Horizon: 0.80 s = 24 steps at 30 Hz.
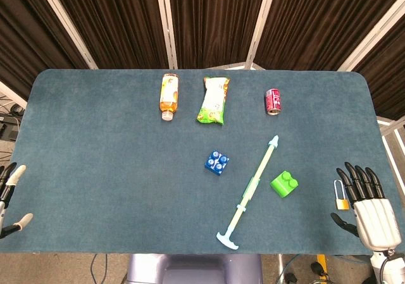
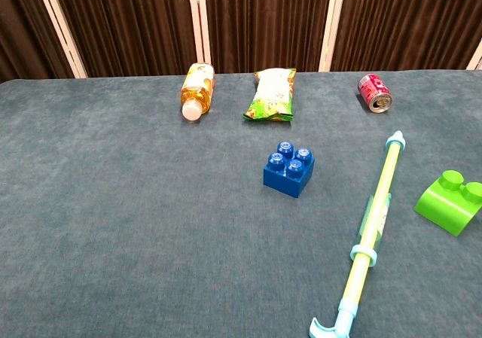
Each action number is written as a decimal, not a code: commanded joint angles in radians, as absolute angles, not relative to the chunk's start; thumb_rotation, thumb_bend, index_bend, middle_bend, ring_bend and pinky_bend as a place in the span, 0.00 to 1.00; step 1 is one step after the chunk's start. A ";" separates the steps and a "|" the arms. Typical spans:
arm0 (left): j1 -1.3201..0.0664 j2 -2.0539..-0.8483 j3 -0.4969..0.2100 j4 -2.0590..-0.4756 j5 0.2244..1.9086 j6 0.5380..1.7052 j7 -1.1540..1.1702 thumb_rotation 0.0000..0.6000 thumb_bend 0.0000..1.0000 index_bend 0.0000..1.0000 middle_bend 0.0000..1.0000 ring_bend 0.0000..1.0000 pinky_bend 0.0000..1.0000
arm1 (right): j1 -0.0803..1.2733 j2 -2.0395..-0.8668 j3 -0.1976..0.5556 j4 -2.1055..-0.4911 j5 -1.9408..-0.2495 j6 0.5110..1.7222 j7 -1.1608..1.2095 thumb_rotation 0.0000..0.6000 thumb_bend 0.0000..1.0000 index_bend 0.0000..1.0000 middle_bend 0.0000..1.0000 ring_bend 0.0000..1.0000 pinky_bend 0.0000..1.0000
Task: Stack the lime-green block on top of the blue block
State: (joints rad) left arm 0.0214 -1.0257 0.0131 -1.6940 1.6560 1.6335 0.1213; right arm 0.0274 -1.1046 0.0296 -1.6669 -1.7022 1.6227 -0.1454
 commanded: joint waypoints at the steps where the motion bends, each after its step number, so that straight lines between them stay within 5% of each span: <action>1: 0.025 -1.027 0.016 -1.706 1.650 1.631 0.111 1.00 0.00 0.00 0.00 0.00 0.00 | 0.031 -1.103 0.027 -1.663 -1.702 1.613 -0.142 1.00 0.00 0.00 0.00 0.00 0.00; 7: 0.028 -1.030 0.015 -1.713 1.634 1.626 0.116 1.00 0.00 0.00 0.00 0.00 0.00 | 0.057 -1.108 0.020 -1.658 -1.699 1.558 -0.129 1.00 0.00 0.00 0.00 0.00 0.00; 24: -0.006 -1.087 -0.034 -1.716 1.491 1.543 0.230 1.00 0.00 0.00 0.00 0.00 0.00 | 0.439 -1.201 0.016 -1.475 -1.846 1.078 -0.190 1.00 0.00 0.03 0.08 0.00 0.01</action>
State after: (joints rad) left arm -0.0030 -1.0830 -0.0315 -1.7183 1.4966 1.5486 0.2240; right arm 0.4006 -1.1780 0.0166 -1.5124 -1.8259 1.1207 -0.1814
